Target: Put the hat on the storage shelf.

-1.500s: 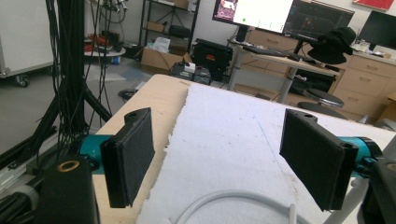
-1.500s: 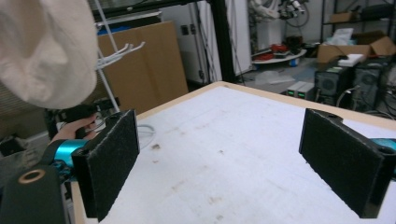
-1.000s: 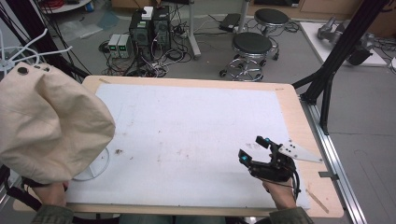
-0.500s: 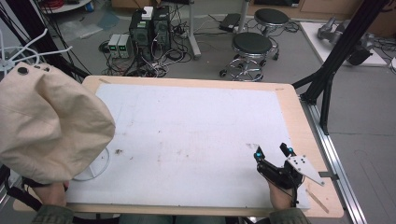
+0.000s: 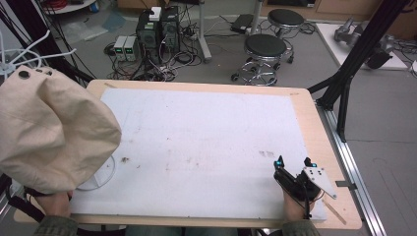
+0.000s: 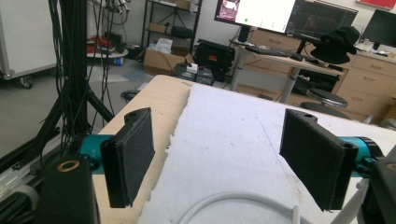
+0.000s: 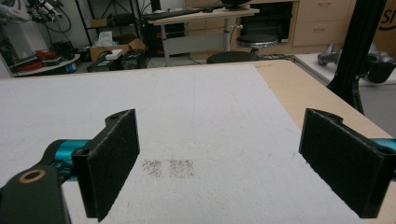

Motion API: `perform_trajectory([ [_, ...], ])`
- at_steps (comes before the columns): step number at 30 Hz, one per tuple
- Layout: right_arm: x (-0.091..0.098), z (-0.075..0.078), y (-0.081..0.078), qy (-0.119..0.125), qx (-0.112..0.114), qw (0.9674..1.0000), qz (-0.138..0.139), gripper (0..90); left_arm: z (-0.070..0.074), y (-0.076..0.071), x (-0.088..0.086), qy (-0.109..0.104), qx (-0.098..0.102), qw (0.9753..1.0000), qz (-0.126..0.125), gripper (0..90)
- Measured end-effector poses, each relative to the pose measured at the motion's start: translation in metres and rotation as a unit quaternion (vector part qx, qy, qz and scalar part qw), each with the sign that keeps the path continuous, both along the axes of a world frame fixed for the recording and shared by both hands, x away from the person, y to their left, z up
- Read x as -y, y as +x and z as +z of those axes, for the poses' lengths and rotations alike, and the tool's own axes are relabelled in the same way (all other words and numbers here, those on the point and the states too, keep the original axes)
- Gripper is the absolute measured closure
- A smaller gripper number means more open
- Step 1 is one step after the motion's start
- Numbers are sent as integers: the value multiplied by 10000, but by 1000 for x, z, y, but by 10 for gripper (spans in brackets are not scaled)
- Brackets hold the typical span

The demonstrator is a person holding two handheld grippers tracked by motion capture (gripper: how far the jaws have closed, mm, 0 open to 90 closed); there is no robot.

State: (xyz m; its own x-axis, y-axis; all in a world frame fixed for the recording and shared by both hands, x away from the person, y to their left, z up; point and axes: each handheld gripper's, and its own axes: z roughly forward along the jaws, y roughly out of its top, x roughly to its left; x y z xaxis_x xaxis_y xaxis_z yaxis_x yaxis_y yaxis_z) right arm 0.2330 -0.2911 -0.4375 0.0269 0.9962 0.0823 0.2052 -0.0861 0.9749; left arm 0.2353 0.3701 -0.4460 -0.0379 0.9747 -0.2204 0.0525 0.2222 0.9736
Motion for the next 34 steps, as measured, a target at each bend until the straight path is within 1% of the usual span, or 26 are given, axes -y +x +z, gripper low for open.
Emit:
perform_trajectory([
  [2, 0, 0, 1, -24, 21, 10000, 54, 113, 0, 0, 0, 3, -16, 10000, 1, 261],
  [4, -2, -1, 1, -58, -34, 9999, 119, 113, 0, 0, 0, 0, -17, 10000, -2, 261],
  [5, -2, -1, 2, -89, -24, 9998, 170, 113, 0, 0, 0, 1, -17, 10000, 0, 261],
  [7, -3, -2, 2, -86, -82, 9997, 221, 113, 0, 0, 0, 9, -31, 10000, -15, 261],
  [13, -3, -2, 3, -91, -124, 9995, 269, 113, 0, 0, 0, 9, -31, 10000, -19, 261],
  [15, -3, -2, 3, -55, -151, 9994, 294, 113, 0, 0, 0, 9, -34, 10000, -24, 261],
  [17, -2, -3, 3, -91, -136, 9994, 293, 113, 0, 0, 0, 12, -30, 10000, -26, 261],
  [26, -1, -3, 3, -43, -185, 9993, 328, 113, 0, 0, 0, 20, -28, 10000, -32, 261],
  [28, -2, -3, 3, -1, -208, 9992, 332, 113, 0, 0, 0, 18, -25, 10000, -23, 261],
  [32, -2, -3, 3, 24, -234, 9989, 402, 113, 0, 1, 0, 6, -21, 10000, -20, 261],
  [34, -2, -3, 3, 77, -259, 9987, 439, 113, 0, 1, 0, -1, -26, 10000, -26, 261],
])
